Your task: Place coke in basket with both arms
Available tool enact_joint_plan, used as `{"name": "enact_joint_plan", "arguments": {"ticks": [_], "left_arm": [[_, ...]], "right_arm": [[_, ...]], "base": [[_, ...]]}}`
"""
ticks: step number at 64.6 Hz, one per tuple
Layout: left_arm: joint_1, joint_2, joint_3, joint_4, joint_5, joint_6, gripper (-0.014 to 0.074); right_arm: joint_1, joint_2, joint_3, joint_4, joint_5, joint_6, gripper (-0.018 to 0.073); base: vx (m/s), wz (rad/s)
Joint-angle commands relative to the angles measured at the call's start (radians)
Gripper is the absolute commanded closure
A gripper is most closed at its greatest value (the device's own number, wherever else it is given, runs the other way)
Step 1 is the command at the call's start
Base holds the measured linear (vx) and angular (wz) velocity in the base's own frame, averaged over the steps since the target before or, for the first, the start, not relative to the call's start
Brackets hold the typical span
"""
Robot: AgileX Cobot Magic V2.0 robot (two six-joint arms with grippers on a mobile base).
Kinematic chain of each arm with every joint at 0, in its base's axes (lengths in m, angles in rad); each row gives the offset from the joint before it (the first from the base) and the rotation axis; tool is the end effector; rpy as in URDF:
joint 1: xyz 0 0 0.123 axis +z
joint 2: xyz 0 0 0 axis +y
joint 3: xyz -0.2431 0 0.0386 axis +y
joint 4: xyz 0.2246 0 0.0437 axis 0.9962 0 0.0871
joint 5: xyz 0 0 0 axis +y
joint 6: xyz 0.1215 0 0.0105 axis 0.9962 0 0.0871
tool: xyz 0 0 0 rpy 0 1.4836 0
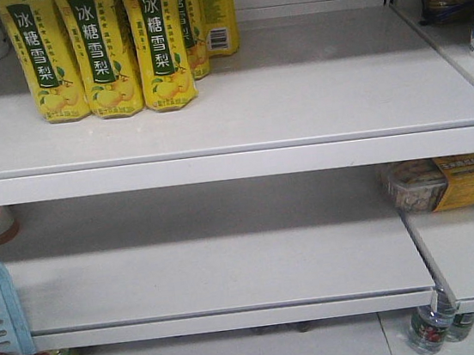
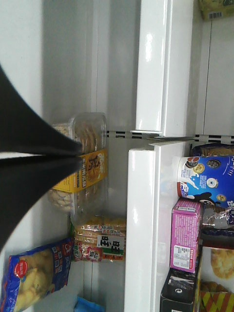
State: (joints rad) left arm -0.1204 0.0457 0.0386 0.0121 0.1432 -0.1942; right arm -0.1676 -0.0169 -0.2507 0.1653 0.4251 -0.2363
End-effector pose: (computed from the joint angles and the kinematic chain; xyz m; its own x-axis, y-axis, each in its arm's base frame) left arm 0.1064 -0.0127 0.1801 -0.1580 -0.1634 -0.9738 0.0913 0.9796 -0.1792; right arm 0.0830 -0.0056 0.2510 -0.0725 -0.0741 -0.9946 0.0938 0.9923 -0.0808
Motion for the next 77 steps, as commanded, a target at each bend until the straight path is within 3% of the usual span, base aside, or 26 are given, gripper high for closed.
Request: {"name": "enact_joint_plan", "arguments": {"ticks": [1, 20, 29, 45, 60, 77], "left_arm": [[0.004, 0.007, -0.032, 0.035, -0.174, 0.039, 0.0603], [0.004, 0.007, -0.032, 0.035, -0.174, 0.039, 0.0603], [0.004, 0.007, -0.032, 0.035, -0.174, 0.039, 0.0603], [0.004, 0.007, -0.032, 0.035, -0.174, 0.039, 0.0603], [0.004, 0.007, -0.032, 0.035, -0.174, 0.039, 0.0603], [0.004, 0.007, -0.032, 0.035, -0.174, 0.039, 0.0603]], "right_arm": [[-0.005, 0.000, -0.026, 0.003, -0.071, -0.006, 0.0569], [-0.005, 0.001, -0.025, 0.001, -0.073, -0.006, 0.0569], [0.004, -0.006, 0.022, -0.078, -0.113, -0.001, 0.0569], [0.147, -0.006, 0.140, -0.104, -0.261, 0.033, 0.0569], [0.281, -0.006, 0.206, -0.179, -0.294, 0.167, 0.0569], [0.286, -0.006, 0.284, -0.215, -0.411, 0.230, 0.0569]], "base": [[0.00, 0.00], [0.00, 0.00], [0.00, 0.00], [0.00, 0.00], [0.00, 0.00], [0.00, 0.00]]}}
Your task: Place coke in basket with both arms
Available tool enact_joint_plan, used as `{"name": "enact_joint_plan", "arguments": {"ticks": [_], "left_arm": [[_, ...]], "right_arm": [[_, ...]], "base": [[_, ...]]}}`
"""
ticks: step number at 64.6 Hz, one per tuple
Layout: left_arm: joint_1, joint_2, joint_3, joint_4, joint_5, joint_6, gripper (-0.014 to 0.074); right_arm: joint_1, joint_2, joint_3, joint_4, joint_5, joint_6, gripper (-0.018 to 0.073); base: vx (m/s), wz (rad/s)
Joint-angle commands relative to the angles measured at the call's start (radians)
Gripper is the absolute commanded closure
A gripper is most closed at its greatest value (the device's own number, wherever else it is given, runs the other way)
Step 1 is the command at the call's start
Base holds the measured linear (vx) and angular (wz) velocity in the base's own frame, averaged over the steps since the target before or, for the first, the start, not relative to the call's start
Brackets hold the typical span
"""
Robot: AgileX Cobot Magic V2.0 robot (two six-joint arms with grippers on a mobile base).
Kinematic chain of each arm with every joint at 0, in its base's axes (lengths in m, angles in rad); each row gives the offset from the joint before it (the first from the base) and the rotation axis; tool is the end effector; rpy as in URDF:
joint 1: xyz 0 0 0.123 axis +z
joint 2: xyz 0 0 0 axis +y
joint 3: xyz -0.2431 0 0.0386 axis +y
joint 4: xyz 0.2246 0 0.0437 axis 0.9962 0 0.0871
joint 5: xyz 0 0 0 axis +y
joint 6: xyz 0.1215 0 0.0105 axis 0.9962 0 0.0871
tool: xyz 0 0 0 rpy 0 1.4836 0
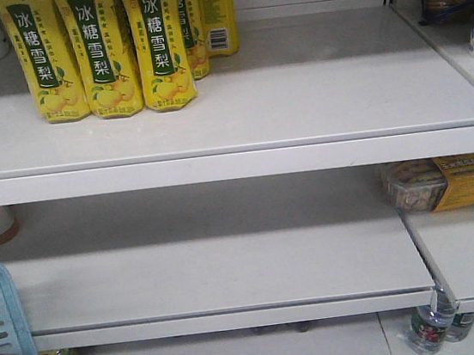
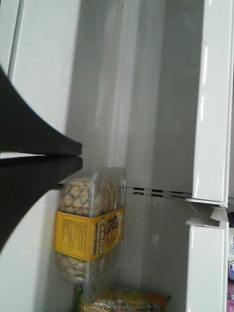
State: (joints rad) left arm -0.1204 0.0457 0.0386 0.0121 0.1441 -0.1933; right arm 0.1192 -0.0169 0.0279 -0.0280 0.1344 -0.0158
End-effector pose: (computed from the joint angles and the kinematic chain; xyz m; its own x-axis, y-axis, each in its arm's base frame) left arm 0.1064 -0.0127 0.1800 -0.1588 -0.1624 -0.9739 0.0913 0.9797 -0.1783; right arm 0.1024 0.0118 0.1915 -0.0526 -0.0501 -0.9974 -0.1176 0.9921 -0.0437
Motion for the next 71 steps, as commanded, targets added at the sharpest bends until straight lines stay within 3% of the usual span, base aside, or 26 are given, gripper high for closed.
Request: {"name": "enact_joint_plan", "arguments": {"ticks": [1, 9, 21, 71], "left_arm": [[0.004, 0.007, -0.032, 0.035, -0.174, 0.038, 0.0603], [0.004, 0.007, -0.032, 0.035, -0.174, 0.038, 0.0603], [0.004, 0.007, -0.032, 0.035, -0.174, 0.038, 0.0603], [0.004, 0.007, -0.032, 0.035, -0.174, 0.038, 0.0603]], "right_arm": [[0.000, -0.006, 0.007, -0.022, -0.123, 0.010, 0.0569], [-0.008, -0.006, 0.008, -0.022, -0.113, 0.007, 0.0569], [-0.079, -0.006, 0.008, -0.022, -0.114, 0.028, 0.0569], [-0.118, -0.006, 0.008, -0.014, -0.114, 0.038, 0.0569]], "base": [[0.00, 0.00], [0.00, 0.00], [0.00, 0.00], [0.00, 0.00]]}}
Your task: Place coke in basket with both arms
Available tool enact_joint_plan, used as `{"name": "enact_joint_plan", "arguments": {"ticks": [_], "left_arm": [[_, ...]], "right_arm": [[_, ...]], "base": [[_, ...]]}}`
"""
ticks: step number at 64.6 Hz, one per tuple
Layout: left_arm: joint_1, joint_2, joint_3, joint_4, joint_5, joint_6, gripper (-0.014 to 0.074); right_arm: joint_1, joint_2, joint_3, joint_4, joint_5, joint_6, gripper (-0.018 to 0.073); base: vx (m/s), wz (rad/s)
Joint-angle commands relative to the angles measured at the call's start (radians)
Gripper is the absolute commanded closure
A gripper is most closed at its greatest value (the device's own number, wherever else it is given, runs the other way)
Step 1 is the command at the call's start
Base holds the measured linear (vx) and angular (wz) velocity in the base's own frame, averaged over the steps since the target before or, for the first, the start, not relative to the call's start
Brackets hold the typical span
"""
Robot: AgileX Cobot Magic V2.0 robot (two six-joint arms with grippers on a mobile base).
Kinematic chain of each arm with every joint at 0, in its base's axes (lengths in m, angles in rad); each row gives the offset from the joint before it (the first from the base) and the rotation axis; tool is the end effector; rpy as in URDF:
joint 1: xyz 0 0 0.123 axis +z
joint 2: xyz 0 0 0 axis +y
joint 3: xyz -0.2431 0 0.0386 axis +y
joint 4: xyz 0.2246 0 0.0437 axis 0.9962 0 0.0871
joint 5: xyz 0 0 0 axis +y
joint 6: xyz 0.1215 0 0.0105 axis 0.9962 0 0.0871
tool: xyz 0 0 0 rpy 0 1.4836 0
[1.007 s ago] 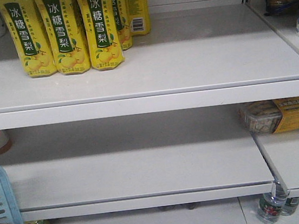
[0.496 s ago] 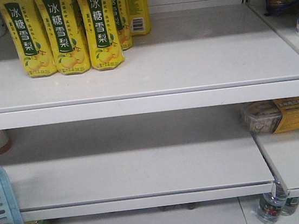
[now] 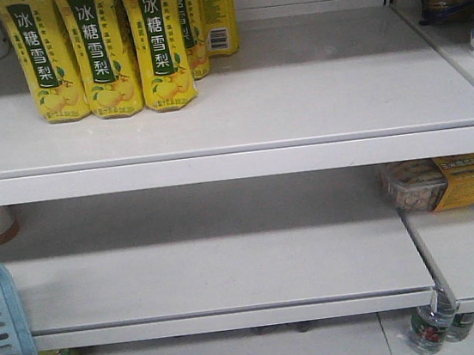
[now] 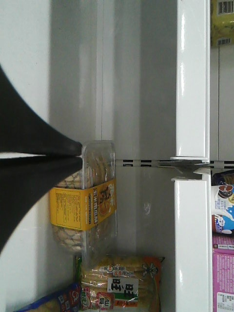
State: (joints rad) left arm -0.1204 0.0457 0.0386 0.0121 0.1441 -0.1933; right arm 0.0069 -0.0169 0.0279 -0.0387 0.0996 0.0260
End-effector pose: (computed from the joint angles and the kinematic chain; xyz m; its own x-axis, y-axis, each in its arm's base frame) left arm 0.1064 -0.0127 0.1800 -0.1588 -0.1624 -0.9739 0.0913 0.9797 -0.1783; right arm 0.1033 0.0002 0.1957 -0.0233 -0.0127 -0.9996 -0.0033 0.9999 -0.0126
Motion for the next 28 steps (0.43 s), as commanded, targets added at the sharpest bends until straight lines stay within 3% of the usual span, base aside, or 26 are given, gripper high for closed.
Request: {"name": "enact_joint_plan", "arguments": {"ticks": [1, 28], "left_arm": [[0.004, 0.007, -0.032, 0.035, -0.174, 0.038, 0.0603], [0.004, 0.007, -0.032, 0.035, -0.175, 0.038, 0.0603]], "right_arm": [[-0.005, -0.006, 0.008, -0.004, -0.079, -0.004, 0.0569], [-0.005, -0.006, 0.008, -0.004, -0.079, -0.004, 0.0569]], "base": [[0.00, 0.00], [0.00, 0.00]]}}
